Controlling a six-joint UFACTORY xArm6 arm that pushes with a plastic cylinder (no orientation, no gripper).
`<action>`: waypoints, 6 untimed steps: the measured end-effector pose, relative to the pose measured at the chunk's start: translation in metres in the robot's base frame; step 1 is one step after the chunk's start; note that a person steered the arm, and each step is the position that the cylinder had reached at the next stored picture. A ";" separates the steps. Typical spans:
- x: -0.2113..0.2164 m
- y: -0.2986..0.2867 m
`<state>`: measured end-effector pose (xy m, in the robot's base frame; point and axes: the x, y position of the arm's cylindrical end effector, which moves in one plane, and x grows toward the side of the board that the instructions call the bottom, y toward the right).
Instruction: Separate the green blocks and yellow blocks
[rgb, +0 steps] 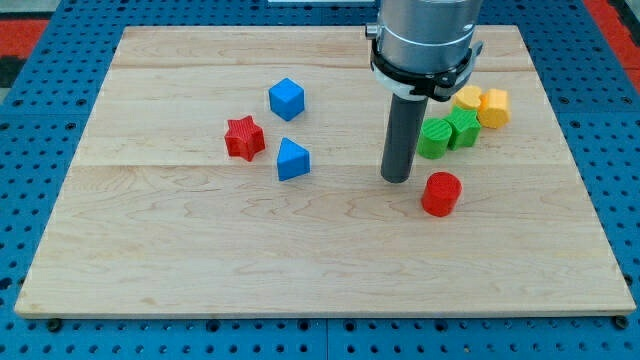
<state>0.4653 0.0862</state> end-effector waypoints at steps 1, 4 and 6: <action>0.022 0.031; -0.117 -0.056; -0.203 0.125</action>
<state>0.2619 0.2109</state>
